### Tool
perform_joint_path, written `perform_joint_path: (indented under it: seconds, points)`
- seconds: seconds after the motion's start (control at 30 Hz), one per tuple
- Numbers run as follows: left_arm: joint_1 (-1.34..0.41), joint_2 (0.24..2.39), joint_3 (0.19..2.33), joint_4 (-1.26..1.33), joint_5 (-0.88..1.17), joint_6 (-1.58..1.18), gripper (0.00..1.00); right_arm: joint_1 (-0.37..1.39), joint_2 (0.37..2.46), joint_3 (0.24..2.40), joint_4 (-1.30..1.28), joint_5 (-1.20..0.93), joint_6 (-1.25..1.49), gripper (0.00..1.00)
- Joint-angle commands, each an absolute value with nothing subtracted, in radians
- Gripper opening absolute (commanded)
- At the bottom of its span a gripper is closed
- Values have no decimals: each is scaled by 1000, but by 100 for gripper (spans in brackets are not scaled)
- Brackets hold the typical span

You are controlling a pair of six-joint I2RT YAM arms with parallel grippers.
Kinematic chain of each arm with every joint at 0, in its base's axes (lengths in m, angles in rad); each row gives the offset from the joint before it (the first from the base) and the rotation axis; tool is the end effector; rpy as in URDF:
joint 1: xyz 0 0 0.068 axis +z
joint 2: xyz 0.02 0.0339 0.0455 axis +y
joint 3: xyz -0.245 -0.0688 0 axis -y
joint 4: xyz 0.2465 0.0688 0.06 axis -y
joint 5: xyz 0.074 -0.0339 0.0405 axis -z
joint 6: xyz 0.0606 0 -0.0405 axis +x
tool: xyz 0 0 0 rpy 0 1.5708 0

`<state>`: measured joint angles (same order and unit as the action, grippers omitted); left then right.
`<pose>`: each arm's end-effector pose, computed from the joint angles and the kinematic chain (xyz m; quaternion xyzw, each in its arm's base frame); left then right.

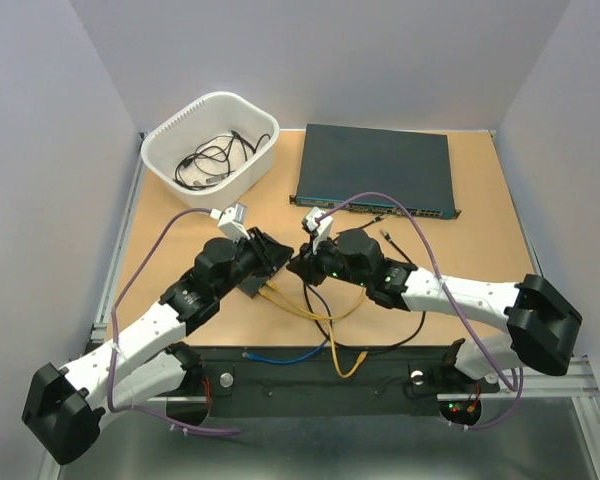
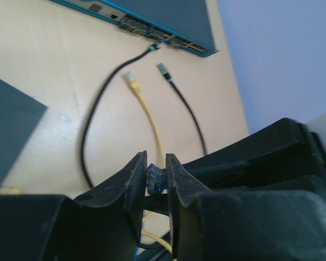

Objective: Insert the plug into the switch port

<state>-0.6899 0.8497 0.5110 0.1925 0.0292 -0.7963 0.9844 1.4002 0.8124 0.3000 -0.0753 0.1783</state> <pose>0.1869 -0.1565 0.2526 -0.0307 0.7562 -0.4503 0.4737 0.1875 0.2905 0.2300 -0.3347 0.7276 0.3536 0.4832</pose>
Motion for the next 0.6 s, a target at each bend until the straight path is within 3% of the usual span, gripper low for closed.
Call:
perform_joint_path:
  seconds: [0.0, 0.07, 0.17, 0.57]
  points:
    - [-692, 766, 497, 329, 74, -761, 43, 992, 1330, 782, 390, -116, 160, 0]
    - [-692, 744, 483, 357, 81, -743, 53, 992, 1318, 778, 393, -129, 150, 0]
    - [-690, 709, 460, 405, 90, -716, 60, 991, 1295, 770, 393, -150, 138, 1]
    - [-690, 627, 325, 652, 201, -637, 60, 913, 1233, 736, 456, -437, 189, 0]
